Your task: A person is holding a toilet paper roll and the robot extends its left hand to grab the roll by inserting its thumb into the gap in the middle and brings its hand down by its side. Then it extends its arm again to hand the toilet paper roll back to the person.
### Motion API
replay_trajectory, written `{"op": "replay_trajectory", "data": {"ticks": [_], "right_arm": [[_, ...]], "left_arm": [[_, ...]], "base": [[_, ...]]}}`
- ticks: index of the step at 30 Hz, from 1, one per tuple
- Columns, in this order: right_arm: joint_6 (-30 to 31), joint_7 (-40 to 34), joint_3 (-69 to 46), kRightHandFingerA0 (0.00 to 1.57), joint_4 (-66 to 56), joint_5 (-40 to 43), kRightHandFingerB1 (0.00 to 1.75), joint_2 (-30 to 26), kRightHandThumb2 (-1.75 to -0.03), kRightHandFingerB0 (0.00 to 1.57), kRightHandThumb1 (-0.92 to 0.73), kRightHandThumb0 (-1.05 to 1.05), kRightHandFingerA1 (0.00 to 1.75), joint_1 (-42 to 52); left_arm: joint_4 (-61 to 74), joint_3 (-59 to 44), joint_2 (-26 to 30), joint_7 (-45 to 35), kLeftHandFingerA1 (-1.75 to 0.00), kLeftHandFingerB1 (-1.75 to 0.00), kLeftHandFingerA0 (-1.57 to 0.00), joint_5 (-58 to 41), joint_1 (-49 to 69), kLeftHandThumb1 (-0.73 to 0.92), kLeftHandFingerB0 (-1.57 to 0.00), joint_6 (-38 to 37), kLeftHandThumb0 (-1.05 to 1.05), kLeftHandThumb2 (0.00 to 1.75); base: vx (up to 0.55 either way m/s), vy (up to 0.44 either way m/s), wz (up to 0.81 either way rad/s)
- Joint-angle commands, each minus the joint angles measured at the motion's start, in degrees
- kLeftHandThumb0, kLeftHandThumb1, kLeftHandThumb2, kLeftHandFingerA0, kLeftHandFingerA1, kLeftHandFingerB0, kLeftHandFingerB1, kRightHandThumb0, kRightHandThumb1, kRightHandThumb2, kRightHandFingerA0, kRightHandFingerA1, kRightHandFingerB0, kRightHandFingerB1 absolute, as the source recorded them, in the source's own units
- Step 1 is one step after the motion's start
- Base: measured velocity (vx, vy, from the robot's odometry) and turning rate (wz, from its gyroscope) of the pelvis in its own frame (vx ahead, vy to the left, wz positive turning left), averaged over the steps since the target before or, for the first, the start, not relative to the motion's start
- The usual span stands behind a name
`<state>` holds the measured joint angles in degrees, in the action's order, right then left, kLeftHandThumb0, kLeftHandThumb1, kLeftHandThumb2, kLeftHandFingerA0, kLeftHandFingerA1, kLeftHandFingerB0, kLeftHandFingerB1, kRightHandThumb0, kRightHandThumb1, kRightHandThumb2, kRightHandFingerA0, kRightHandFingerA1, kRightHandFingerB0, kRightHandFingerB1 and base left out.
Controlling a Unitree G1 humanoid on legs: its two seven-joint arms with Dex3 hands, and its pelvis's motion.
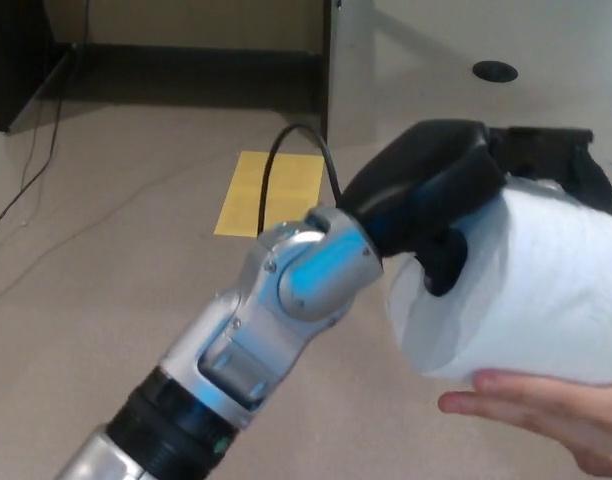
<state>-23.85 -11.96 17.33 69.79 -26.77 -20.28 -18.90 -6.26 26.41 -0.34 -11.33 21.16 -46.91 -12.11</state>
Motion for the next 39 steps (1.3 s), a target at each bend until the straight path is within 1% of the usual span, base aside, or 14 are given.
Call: {"op": "replay_trajectory", "data": {"ticks": [1, 5, 6, 7, 8, 9, 10, 12, 13, 14, 23, 36, 38, 39], "right_arm": [[0.3, 0.6, 0.1, 0.66, 0.2, 0.0, 0.45, -0.6, -0.62, 0.56, -0.73, -0.42, 0.54, -0.3], [0.4, 0.3, 0.2, 0.67, 0.4, -0.1, 0.45, -0.5, -0.62, 0.56, -0.73, -0.43, 0.55, -0.1], [0.7, 0.7, 0.2, 0.67, 0.4, -0.1, 0.44, -0.5, -0.62, 0.56, -0.74, -0.43, 0.55, -0.2], [0.8, 0.9, 0.1, 0.67, 0.4, 0.1, 0.45, -0.4, -0.62, 0.55, -0.74, -0.43, 0.55, -0.2], [0.8, 0.9, 0.1, 0.67, 0.4, 0.1, 0.45, -0.4, -0.62, 0.55, -0.74, -0.42, 0.53, -0.2], [0.9, 0.9, 0.2, 0.67, 0.4, 0.0, 0.45, -0.4, -0.62, 0.55, -0.74, -0.42, 0.53, -0.2], [0.6, 0.4, 0.3, 0.68, 0.5, -0.2, 0.45, -0.5, -0.62, 0.55, -0.73, -0.41, 0.54, -0.2], [0.4, 0.7, 0.2, 0.65, 0.4, 0.0, 0.45, -0.5, -0.62, 0.55, -0.73, -0.42, 0.53, -0.2], [0.5, 0.9, 0.1, 0.65, 0.4, 0.2, 0.45, -0.5, -0.62, 0.55, -0.73, -0.42, 0.53, -0.2], [0.6, 1.1, -0.2, 0.7, 0.3, 0.4, 0.45, -0.5, -0.62, 0.56, -0.74, -0.43, 0.57, -0.4], [0.7, 0.9, -0.1, 0.7, 0.2, 0.2, 0.44, -0.6, -0.62, 0.54, -0.74, -0.43, 0.57, -0.3], [1.5, 1.4, 0.2, 0.69, 0.3, -0.1, 0.44, -0.6, -0.62, 0.54, -0.75, -0.44, 0.56, -0.8], [1.8, 1.6, 0.2, 0.69, 0.3, -0.1, 0.43, -0.6, -0.63, 0.54, -0.75, -0.44, 0.55, -0.9], [1.6, 1.5, 0.3, 0.68, 0.3, -0.2, 0.44, -0.6, -0.63, 0.55, -0.74, -0.44, 0.54, -1.0]], "left_arm": [[3.9, 0.9, 0.2, -2.2, -1.48, -1.08, -0.76, 1.2, 2.6, 0.67, -0.79, 2.1, -0.2, 0.63], [5.2, 0.8, 0.9, -3.4, -1.39, -0.73, -0.81, 1.2, 4.2, 0.72, -0.86, 2.9, -0.23, 0.63], [5.6, 0.6, 0.8, -3.8, -1.33, -0.52, -0.82, 0.9, 4.7, 0.75, -0.83, 3.6, -0.19, 0.62], [5.9, 0.5, 0.6, -4.1, -1.07, -0.42, -0.82, 0.5, 4.9, 0.7, -0.66, 4.0, -0.23, 0.61], [6.2, 0.4, 0.6, -4.3, -0.59, -0.35, -0.81, 0.4, 5.1, 0.63, -0.47, 4.2, -0.3, 0.59], [6.3, 0.3, 0.6, -4.4, -0.59, -0.35, -0.81, 0.3, 5.2, 0.63, -0.47, 4.3, -0.3, 0.59], [7.1, 0.3, 1.0, -5.6, -0.43, -0.31, -0.61, 0.0, 5.5, 0.55, -0.22, 5.2, -0.43, 0.57], [8.4, 0.3, 1.7, -6.5, -0.34, -0.24, -0.28, 0.4, 6.0, 0.45, -0.02, 6.0, -0.55, 0.54], [9.0, 0.3, 2.0, -6.9, -0.34, -0.24, -0.28, 0.5, 6.2, 0.45, -0.02, 6.3, -0.55, 0.54], [10.7, 0.2, 3.1, -8.5, -0.31, -0.11, -0.08, 1.1, 6.3, 0.38, 0.0, 8.4, -0.61, 0.75], [14.0, -2.2, 6.0, -14.1, -0.09, 0.0, -0.03, -2.4, 5.2, 0.44, 0.0, 13.2, -0.72, 0.81], [16.0, -8.4, 10.1, -18.6, -0.06, -0.02, 0.0, -7.5, 3.6, 0.4, 0.0, 14.1, -0.69, 0.8], [15.2, -9.6, 11.2, -18.5, -0.14, -0.01, 0.0, -7.9, 3.3, 0.45, 0.0, 12.1, -0.78, 0.55], [15.2, -10.6, 12.0, -19.1, 0.0, 0.0, 0.0, -9.0, 3.1, 0.42, 0.0, 12.3, -0.7, 0.79]], "base": [[0.0, 0.0, 0.0], [0.0, 0.0, 0.0], [0.0, 0.0, 0.0], [0.0, 0.0, 0.0], [0.0, 0.0, 0.0], [0.0, 0.0, 0.0], [0.0, 0.0, 0.0], [0.0, 0.0, 0.0], [0.0, 0.0, 0.0], [0.0, 0.0, 0.0], [0.0, 0.0, 0.0], [0.0, 0.0, 0.0], [0.0, 0.0, 0.0], [0.0, 0.0, 0.0]]}}
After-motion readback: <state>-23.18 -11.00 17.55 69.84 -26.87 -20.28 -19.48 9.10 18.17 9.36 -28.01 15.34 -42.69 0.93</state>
